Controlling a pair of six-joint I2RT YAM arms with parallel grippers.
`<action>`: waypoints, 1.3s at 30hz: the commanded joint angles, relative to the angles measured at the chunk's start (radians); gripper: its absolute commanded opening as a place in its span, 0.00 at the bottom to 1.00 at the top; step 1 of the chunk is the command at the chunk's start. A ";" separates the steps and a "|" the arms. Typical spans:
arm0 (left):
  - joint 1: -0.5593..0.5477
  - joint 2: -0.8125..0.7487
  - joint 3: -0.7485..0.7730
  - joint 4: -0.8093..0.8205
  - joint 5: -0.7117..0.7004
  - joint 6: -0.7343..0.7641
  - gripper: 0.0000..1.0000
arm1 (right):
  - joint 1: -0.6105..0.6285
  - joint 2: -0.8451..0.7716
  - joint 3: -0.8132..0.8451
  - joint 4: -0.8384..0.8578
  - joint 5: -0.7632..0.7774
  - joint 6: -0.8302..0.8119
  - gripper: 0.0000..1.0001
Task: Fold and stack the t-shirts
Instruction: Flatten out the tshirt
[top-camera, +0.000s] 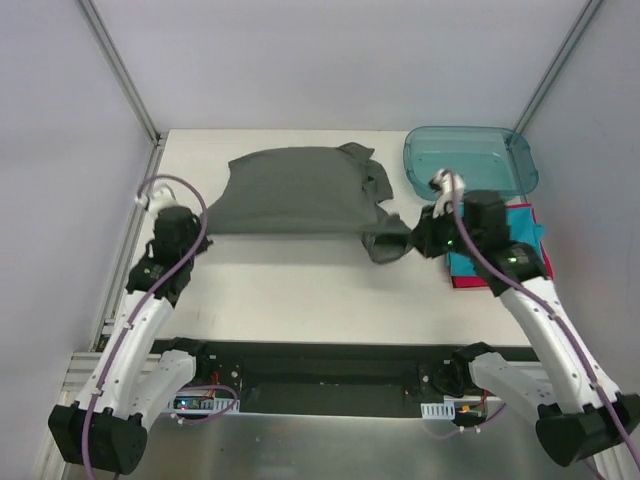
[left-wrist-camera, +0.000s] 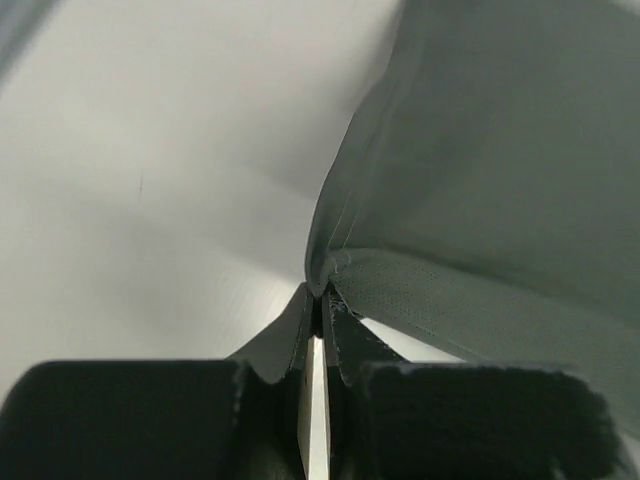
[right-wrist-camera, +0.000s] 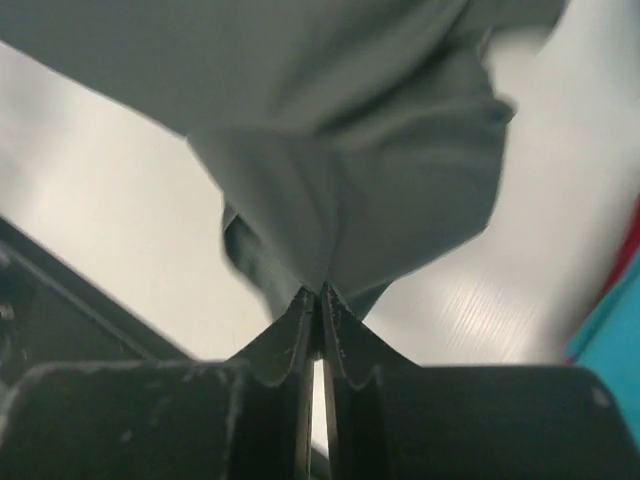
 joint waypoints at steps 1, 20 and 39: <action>0.014 -0.135 -0.321 -0.009 0.030 -0.282 0.00 | 0.109 -0.020 -0.271 0.007 0.069 0.125 0.09; 0.014 -0.110 -0.276 -0.081 0.078 -0.320 0.99 | 0.213 0.127 -0.258 -0.078 0.270 0.252 0.96; 0.037 0.591 -0.185 0.198 0.238 -0.188 0.99 | 0.159 0.676 -0.166 0.040 0.267 0.320 0.96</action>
